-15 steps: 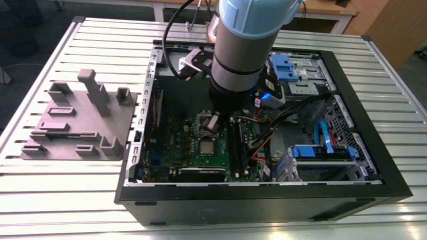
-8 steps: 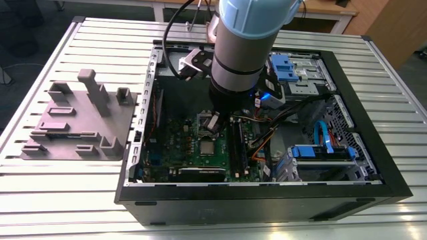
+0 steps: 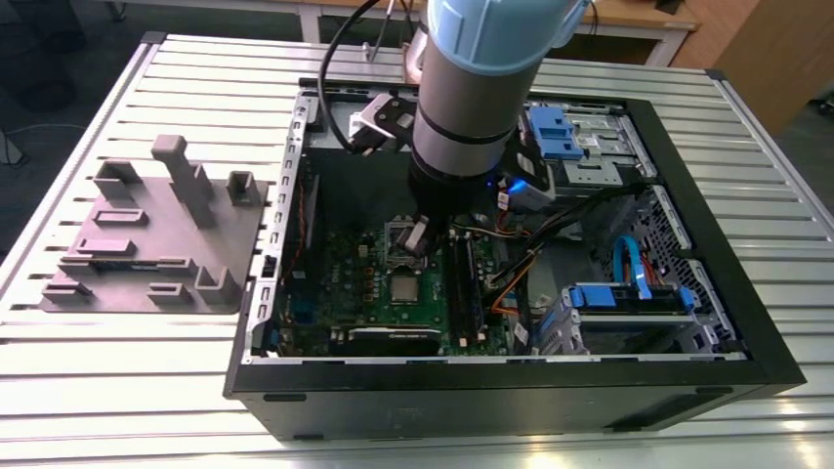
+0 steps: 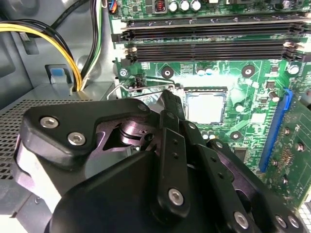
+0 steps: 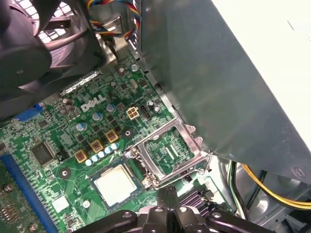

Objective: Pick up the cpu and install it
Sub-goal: 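Close the cpu cover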

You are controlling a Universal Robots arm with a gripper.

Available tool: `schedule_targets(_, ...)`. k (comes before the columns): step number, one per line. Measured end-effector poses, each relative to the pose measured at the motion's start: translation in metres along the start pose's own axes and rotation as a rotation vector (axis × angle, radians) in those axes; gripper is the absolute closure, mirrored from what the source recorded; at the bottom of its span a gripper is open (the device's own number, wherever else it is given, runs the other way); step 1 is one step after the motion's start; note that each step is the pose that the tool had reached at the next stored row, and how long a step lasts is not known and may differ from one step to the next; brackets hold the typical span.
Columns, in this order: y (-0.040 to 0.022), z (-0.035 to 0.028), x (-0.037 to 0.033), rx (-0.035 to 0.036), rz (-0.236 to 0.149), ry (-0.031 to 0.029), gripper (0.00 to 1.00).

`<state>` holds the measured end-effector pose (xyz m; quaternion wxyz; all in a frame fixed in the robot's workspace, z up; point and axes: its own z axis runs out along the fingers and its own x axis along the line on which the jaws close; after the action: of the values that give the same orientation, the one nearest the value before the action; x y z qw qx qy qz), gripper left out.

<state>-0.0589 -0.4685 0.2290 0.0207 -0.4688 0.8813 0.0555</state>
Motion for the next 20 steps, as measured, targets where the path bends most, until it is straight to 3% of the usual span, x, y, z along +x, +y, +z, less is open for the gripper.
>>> schedule_targets(5, 0.0005, 0.0015, -0.0035, -0.0021, 0.000, -0.0030, 0.90)
schedule_targets(13, -0.0001, 0.0057, -0.0152, -0.0039, 0.000, -0.0053, 0.90)
schedule_targets(17, -0.0023, 0.0075, -0.0191, -0.0177, 0.000, -0.0258, 0.90)
schedule_targets(20, -0.0037, 0.0095, -0.0222, -0.0242, -0.001, -0.0354, 0.90)
